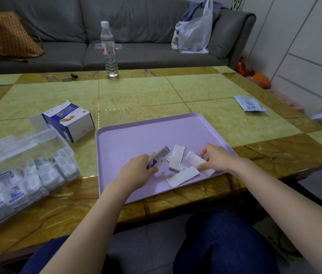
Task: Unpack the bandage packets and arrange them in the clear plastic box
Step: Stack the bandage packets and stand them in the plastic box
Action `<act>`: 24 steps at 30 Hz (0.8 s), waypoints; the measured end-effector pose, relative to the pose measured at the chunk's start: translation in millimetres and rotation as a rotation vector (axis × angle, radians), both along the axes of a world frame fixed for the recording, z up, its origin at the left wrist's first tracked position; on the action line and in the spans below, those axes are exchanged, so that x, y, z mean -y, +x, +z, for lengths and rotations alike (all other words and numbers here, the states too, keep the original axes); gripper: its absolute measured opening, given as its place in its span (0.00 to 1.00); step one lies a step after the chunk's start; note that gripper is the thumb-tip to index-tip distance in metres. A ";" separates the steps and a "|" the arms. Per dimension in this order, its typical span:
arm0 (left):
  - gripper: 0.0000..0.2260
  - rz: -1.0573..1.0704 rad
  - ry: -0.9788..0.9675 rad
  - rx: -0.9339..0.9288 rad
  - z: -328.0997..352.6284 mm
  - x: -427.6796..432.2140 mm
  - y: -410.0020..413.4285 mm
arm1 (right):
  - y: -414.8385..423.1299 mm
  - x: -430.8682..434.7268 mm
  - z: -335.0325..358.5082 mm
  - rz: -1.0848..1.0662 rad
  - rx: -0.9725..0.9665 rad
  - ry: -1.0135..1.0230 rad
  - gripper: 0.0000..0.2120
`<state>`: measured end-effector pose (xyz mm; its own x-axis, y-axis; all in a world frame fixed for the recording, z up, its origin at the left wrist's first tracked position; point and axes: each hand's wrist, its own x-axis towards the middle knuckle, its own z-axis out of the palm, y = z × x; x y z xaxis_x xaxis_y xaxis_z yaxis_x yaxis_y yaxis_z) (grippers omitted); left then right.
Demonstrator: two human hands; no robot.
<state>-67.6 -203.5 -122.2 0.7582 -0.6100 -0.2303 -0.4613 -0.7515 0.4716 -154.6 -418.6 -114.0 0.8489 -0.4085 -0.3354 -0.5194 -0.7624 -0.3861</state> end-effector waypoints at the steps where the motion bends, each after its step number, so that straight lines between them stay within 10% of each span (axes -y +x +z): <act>1: 0.09 0.015 -0.018 -0.005 0.1 -0.1 0.5 | -0.3 -1.3 0.3 -0.001 -0.024 -0.002 0.19; 24: 0.19 0.154 -0.445 -0.147 17.9 -6.5 -4.6 | 36.0 -119.6 -1.3 0.023 0.602 0.267 0.07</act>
